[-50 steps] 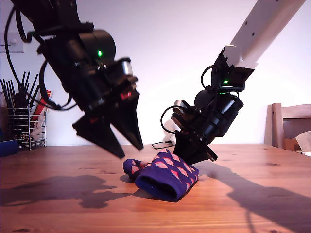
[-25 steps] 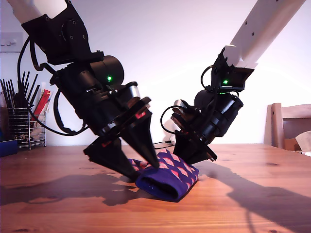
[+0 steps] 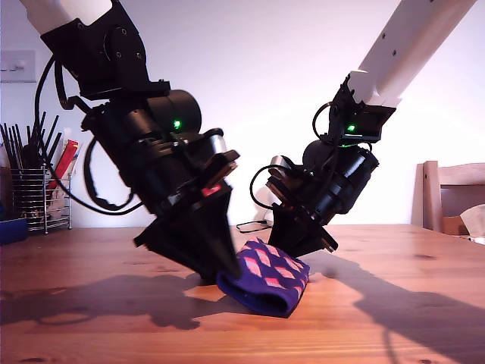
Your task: Fold the socks in front of you. After folding them, place them to the left side.
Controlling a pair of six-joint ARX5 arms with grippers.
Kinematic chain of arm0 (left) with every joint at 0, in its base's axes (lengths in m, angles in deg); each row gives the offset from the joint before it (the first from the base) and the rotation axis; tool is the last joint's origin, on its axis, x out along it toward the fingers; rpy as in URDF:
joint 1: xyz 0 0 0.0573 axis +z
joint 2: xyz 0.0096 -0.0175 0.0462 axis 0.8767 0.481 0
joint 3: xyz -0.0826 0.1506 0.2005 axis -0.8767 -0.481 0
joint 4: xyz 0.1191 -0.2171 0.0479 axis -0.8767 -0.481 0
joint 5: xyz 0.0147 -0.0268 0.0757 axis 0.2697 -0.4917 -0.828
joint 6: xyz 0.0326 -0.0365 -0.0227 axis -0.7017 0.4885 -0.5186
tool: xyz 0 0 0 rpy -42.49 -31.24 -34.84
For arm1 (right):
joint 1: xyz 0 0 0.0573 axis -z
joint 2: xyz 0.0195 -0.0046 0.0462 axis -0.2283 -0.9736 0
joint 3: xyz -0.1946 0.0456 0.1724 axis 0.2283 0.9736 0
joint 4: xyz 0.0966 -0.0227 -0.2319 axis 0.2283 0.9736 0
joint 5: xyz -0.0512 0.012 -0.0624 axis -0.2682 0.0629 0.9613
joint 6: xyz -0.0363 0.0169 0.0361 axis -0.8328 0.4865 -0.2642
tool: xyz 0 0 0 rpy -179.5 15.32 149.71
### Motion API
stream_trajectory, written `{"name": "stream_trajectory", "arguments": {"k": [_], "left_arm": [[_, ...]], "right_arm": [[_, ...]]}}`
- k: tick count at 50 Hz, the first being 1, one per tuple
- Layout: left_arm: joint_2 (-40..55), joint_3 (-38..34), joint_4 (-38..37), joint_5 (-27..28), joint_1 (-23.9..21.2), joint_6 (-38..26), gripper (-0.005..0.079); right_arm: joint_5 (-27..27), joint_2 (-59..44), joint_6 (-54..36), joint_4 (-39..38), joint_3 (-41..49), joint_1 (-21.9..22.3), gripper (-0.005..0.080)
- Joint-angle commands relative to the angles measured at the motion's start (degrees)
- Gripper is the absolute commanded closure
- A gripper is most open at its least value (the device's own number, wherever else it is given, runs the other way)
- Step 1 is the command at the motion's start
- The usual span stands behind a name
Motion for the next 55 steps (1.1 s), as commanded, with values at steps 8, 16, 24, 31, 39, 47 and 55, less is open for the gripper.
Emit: {"name": "stream_trajectory", "arguments": {"k": [8,16,24,31,39,47,55], "left_arm": [[0.2,3.2,-3.4,-0.3,1.4,-3.4,0.0764],[0.2,7.5,-5.3,-2.7,2.3,-4.9,0.0764],[0.2,9.7,-5.8,-6.4,3.0,-6.4,0.0764],[0.2,9.7,-5.6,-9.9,3.8,-7.7,0.0764],[0.2,9.7,-3.8,-11.9,5.0,-7.8,0.0764],[0.3,9.6,-0.4,-11.9,6.0,-7.8,0.0764],[2.4,9.6,0.7,-10.7,6.1,-7.8,0.0764]], "right_arm": [[4.2,-3.7,-2.8,3.1,2.8,-0.2,0.0763],[5.5,-3.7,-3.1,3.8,2.8,-0.2,0.0763],[5.5,-3.7,-4.7,5.2,2.8,-0.2,0.0763],[5.5,-3.7,-5.2,5.9,2.8,-0.2,0.0763],[5.9,-3.7,-6.5,7.5,2.8,-0.2,0.0763],[5.9,-3.7,-7.5,8.5,2.8,-0.2,0.0763],[5.9,-3.7,-8.1,9.0,2.8,-0.3,0.0763]]}}
